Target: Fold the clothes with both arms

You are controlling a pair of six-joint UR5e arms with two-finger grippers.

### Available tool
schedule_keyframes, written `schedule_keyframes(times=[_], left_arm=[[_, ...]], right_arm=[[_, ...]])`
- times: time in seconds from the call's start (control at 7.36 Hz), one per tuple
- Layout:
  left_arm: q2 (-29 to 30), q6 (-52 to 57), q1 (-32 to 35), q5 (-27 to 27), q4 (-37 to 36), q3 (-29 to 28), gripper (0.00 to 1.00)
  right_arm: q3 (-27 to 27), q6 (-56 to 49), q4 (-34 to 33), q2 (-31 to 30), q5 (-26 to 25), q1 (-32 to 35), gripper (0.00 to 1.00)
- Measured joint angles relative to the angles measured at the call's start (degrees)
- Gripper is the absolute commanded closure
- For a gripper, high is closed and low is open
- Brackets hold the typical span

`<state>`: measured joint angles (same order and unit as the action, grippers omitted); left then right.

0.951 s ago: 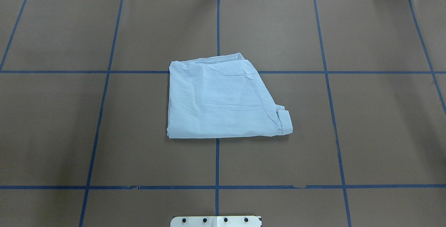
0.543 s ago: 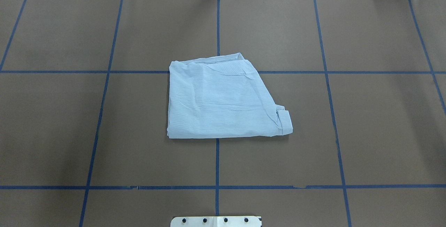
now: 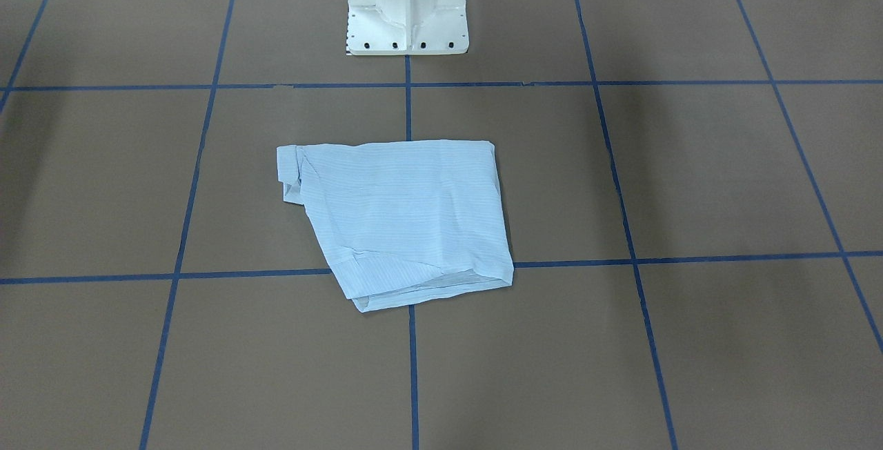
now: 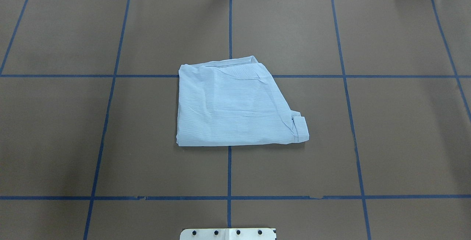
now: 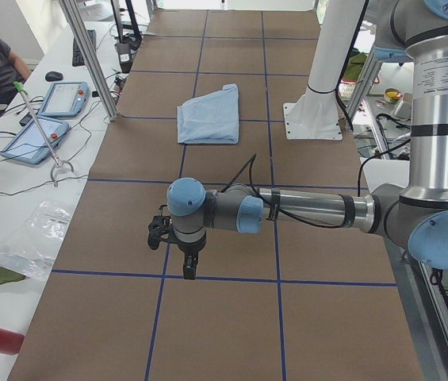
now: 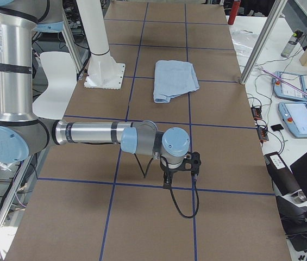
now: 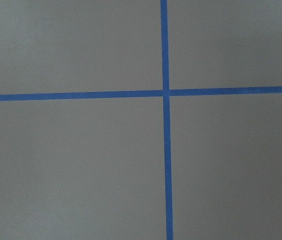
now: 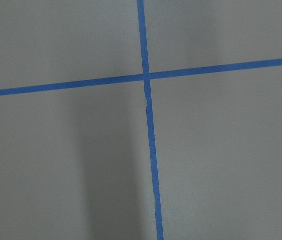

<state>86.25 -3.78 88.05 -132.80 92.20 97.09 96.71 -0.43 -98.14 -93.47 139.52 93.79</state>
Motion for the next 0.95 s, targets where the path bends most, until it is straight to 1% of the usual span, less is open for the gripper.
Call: schedule_keyframes(times=[0.95], left_arm=[[0.31,0.00,-0.07,0.00,0.05,-0.19,0.00]], right_arm=[[0.22,0.01,0.05,0.04,-0.72,0.14,0.00]])
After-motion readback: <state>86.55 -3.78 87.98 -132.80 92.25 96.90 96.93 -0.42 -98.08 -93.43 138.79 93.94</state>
